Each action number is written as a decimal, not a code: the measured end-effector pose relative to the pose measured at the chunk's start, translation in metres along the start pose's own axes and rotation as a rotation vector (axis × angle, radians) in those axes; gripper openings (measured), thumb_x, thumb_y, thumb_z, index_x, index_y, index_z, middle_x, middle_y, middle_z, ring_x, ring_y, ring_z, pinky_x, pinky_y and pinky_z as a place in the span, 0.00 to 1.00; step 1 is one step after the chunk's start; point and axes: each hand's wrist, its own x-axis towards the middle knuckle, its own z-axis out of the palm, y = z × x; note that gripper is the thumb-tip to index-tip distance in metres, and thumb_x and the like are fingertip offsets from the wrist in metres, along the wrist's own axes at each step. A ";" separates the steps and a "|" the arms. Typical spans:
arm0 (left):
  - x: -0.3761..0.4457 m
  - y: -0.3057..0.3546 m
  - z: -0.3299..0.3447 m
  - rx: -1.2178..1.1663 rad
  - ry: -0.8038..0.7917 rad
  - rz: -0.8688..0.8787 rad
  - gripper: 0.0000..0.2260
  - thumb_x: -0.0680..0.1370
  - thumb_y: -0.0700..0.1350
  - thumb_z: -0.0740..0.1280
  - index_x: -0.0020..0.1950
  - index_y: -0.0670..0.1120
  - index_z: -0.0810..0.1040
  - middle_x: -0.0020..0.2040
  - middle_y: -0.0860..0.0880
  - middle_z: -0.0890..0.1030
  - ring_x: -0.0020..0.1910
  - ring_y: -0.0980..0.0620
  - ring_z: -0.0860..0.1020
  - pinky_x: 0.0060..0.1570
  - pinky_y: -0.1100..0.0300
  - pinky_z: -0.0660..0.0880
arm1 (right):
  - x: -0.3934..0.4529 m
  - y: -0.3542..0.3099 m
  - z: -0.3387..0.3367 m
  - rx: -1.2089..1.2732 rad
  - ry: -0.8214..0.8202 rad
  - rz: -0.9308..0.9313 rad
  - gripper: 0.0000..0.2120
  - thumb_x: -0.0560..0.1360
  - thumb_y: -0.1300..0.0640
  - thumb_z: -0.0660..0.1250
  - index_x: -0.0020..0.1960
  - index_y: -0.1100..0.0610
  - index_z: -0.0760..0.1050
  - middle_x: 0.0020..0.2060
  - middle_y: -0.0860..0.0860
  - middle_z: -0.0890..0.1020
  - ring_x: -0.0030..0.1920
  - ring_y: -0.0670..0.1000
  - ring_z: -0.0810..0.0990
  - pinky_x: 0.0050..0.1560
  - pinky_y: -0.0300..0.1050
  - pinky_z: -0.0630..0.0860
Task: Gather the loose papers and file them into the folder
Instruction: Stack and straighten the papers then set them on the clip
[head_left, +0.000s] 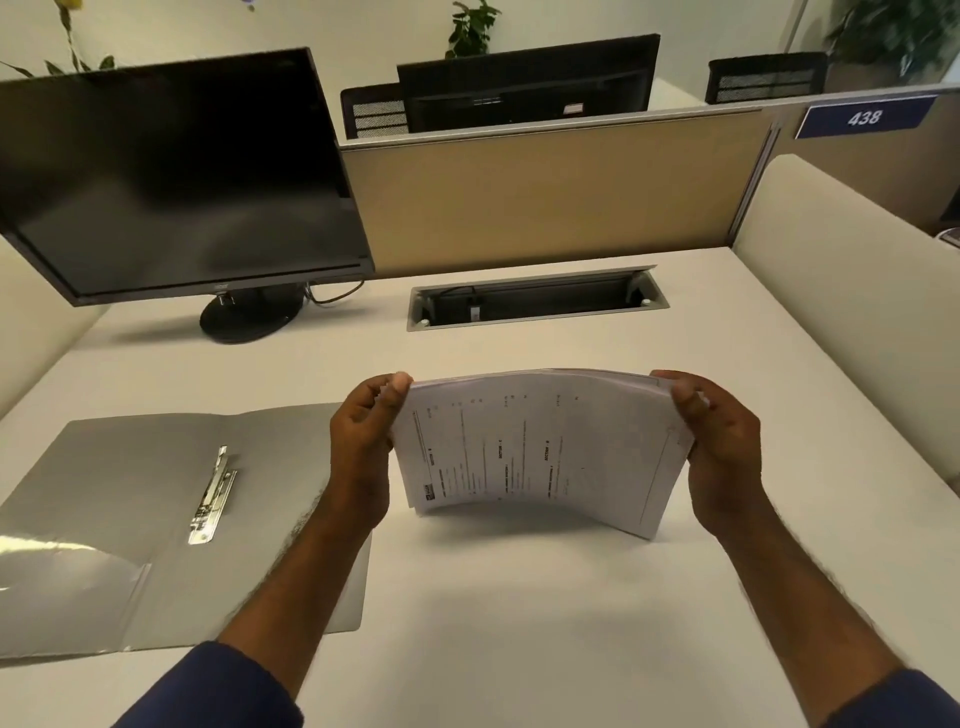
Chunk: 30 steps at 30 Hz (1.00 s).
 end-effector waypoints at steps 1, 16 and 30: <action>0.001 0.002 0.004 0.011 0.044 -0.028 0.18 0.72 0.66 0.63 0.42 0.51 0.78 0.38 0.49 0.83 0.39 0.49 0.82 0.40 0.60 0.76 | 0.001 -0.001 0.003 0.012 0.046 0.007 0.17 0.70 0.41 0.66 0.47 0.53 0.83 0.42 0.45 0.85 0.44 0.47 0.81 0.42 0.39 0.75; 0.001 0.002 0.016 0.123 0.198 -0.076 0.14 0.73 0.61 0.61 0.47 0.53 0.79 0.39 0.54 0.82 0.42 0.49 0.79 0.40 0.60 0.73 | 0.005 0.018 0.007 -0.025 0.219 -0.051 0.11 0.69 0.43 0.70 0.37 0.49 0.81 0.34 0.41 0.83 0.38 0.40 0.79 0.38 0.27 0.72; -0.006 -0.034 -0.013 -0.029 -0.366 -0.152 0.20 0.68 0.41 0.77 0.60 0.46 0.82 0.55 0.40 0.84 0.56 0.38 0.82 0.49 0.45 0.81 | 0.002 0.057 -0.018 -0.047 -0.248 0.270 0.21 0.59 0.55 0.81 0.52 0.52 0.83 0.49 0.52 0.87 0.50 0.53 0.85 0.43 0.44 0.82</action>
